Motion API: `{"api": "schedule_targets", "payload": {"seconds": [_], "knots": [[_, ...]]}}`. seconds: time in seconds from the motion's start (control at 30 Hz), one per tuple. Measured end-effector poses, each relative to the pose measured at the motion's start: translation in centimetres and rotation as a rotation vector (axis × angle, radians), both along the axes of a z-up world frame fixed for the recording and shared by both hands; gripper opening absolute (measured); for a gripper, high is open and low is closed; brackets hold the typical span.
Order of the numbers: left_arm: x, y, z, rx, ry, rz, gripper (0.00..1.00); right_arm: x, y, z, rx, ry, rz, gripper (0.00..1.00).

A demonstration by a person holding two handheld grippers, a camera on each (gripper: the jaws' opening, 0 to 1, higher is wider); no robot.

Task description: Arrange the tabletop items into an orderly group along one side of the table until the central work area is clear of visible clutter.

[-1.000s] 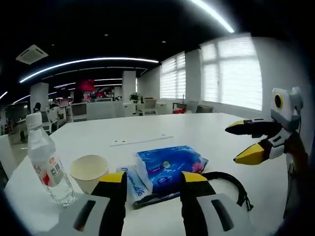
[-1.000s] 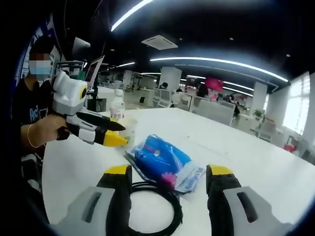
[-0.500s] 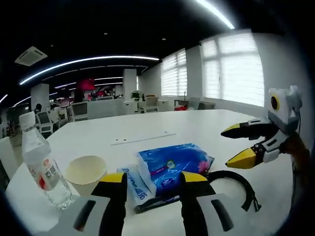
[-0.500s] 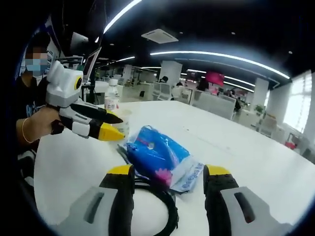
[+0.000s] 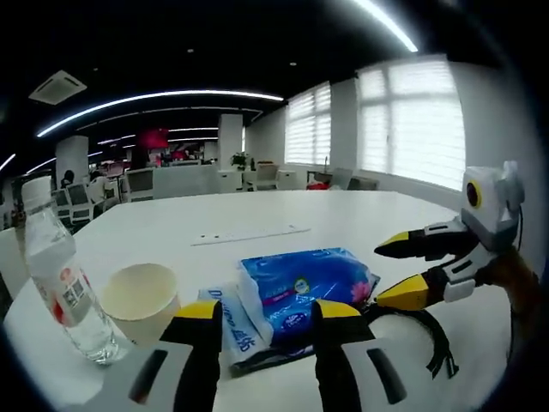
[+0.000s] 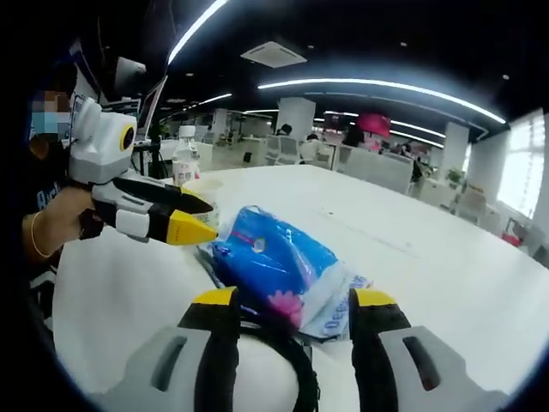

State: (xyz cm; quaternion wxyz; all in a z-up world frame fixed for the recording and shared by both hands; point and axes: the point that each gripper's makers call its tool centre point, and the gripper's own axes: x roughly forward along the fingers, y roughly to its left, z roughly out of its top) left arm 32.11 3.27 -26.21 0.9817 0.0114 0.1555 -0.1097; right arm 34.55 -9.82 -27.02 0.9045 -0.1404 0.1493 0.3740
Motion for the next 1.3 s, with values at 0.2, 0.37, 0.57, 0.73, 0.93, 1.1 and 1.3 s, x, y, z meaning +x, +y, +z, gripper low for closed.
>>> {"api": "schedule_targets", "payload": {"seconds": [0.2,0.37,0.57,0.73,0.93,1.1,1.3], "knots": [[0.5,-0.5,-0.4,0.001,0.018,-0.005,0.38,0.2,0.4,-0.7,0.009,0.026,-0.008,0.45],[0.8,-0.5,-0.7,-0.015,0.025,0.001,0.37,0.2,0.9,-0.6,0.06,0.053,-0.011,0.42],[1.6,-0.2,-0.8,-0.011,0.015,0.018,0.34,0.7,0.9,-1.1,0.064,0.065,-0.031,0.38],[1.6,-0.6,-1.6,-0.026,0.046,0.003,0.33,0.8,0.9,-1.2,0.077,0.075,-0.04,0.3],[1.9,-1.2,-2.2,-0.047,0.065,-0.014,0.29,0.8,1.1,-1.4,0.097,0.089,-0.048,0.26],[2.1,-1.1,-2.4,-0.056,0.075,-0.009,0.27,0.9,1.1,-1.7,0.081,0.084,-0.053,0.25],[2.0,-0.7,-2.4,-0.051,0.09,-0.012,0.2,0.9,0.8,-1.8,0.073,0.08,-0.071,0.22]]}}
